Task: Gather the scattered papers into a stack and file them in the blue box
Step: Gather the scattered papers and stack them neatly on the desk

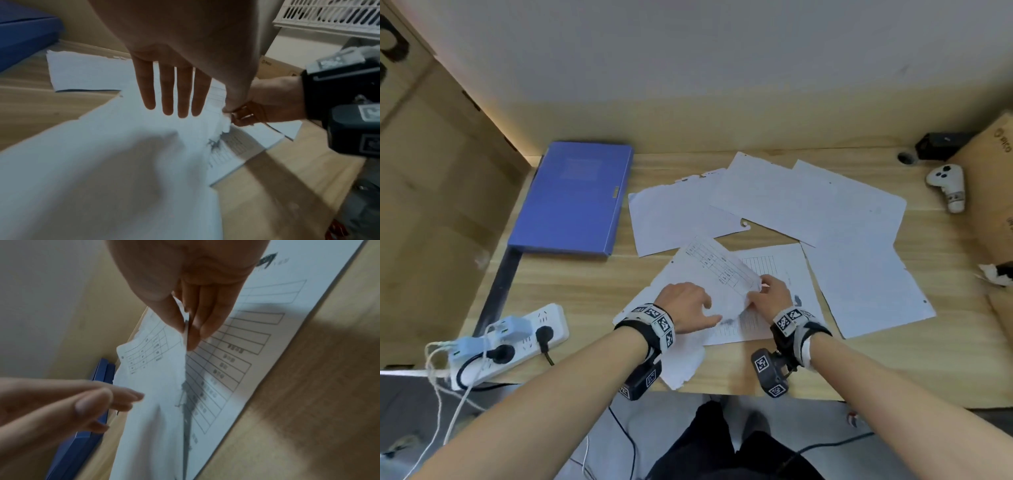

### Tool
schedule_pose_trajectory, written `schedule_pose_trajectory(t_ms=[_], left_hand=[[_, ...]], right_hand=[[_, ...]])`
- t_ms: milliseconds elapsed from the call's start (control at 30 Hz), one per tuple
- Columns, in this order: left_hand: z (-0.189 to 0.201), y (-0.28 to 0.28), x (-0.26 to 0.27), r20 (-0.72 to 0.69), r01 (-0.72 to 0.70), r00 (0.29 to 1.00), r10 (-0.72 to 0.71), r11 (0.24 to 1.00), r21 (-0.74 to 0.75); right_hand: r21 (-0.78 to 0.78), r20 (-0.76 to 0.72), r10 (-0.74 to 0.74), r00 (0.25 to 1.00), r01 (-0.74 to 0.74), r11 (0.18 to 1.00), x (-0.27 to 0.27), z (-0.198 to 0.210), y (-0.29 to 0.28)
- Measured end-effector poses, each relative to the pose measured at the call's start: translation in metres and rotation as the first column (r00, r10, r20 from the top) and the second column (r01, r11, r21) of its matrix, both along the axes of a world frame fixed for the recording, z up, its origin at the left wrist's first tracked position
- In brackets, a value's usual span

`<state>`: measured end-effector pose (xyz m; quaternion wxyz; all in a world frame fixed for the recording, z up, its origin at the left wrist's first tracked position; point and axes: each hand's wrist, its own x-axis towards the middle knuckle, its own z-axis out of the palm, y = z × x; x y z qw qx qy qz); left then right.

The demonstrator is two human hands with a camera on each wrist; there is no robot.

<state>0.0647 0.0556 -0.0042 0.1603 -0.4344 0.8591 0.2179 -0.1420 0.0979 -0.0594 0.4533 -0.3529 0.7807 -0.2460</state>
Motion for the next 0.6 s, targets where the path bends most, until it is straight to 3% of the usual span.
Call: schedule_pose_trajectory(t_ms=[133, 233, 267, 333, 400, 500, 533, 600], left_hand=[[0.014, -0.035, 0.001, -0.167, -0.045, 0.985, 0.034, 0.997, -0.064], [0.022, -0.064, -0.014, -0.205, 0.072, 0.973, -0.108, 0.982, -0.172], [0.025, -0.071, -0.024, -0.192, 0.111, 0.971, -0.144, 0.978, -0.175], [0.032, -0.081, -0.040, -0.192, 0.132, 0.972, -0.138, 0.990, -0.041], [0.033, -0.084, -0.055, -0.223, 0.070, 0.974, -0.034, 0.985, 0.155], [0.024, -0.086, -0.060, -0.323, -0.120, 0.922, 0.212, 0.952, 0.281], [0.020, -0.088, -0.057, -0.360, -0.204, 0.879, 0.311, 0.930, 0.307], [0.015, -0.091, -0.049, -0.410, -0.322, 0.770, 0.488, 0.853, 0.410]], right_hand=[[-0.102, -0.036, 0.060, 0.998, -0.063, 0.993, -0.016, 0.010, 0.002], [-0.171, -0.035, 0.144, 0.989, -0.147, 0.974, -0.028, 0.027, 0.001], [-0.195, -0.035, 0.177, 0.984, -0.181, 0.964, -0.031, 0.034, -0.001], [-0.213, -0.040, 0.210, 0.977, -0.214, 0.953, -0.036, 0.043, -0.006], [-0.226, -0.041, 0.209, 0.977, -0.213, 0.951, -0.040, 0.047, -0.011], [-0.163, 0.085, 0.154, 0.984, -0.139, 0.977, -0.047, 0.052, -0.011], [-0.104, 0.107, 0.165, 0.980, -0.154, 0.983, -0.050, 0.054, -0.010], [0.015, 0.007, 0.260, 0.966, -0.260, 0.965, -0.055, 0.052, -0.007]])
